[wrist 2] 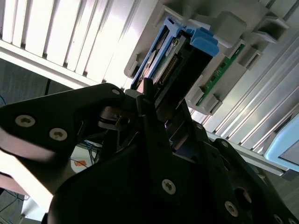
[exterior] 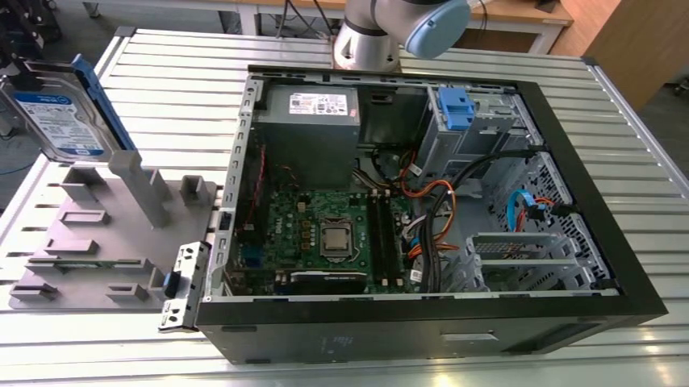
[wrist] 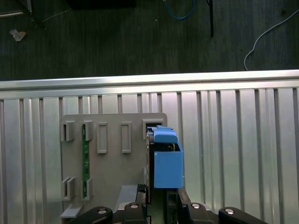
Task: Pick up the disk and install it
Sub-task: 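Pick up the disk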
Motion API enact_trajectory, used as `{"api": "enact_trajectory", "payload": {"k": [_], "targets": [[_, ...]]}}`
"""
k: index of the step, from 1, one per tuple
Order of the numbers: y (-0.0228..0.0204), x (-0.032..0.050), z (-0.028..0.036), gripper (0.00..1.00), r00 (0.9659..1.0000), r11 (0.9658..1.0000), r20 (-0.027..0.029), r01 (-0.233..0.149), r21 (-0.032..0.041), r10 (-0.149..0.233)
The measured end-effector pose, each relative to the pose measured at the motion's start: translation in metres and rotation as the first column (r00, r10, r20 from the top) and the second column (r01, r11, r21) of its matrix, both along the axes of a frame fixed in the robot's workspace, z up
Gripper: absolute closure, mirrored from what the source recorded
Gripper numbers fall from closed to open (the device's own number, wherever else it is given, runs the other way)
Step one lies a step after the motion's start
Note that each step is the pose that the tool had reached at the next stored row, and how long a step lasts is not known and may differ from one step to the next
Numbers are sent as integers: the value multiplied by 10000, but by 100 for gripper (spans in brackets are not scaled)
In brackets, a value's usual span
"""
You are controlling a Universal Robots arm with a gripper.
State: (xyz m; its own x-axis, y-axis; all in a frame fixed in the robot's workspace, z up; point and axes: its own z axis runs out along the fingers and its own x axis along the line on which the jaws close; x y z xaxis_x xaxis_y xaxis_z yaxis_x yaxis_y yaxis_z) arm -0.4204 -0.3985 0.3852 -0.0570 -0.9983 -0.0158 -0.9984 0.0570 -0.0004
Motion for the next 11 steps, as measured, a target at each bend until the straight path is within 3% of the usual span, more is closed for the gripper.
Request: {"api": "enact_trajectory", "payload": {"k": [11], "targets": [[0,0,33,65,10000,10000,1,0,1,0]]}}
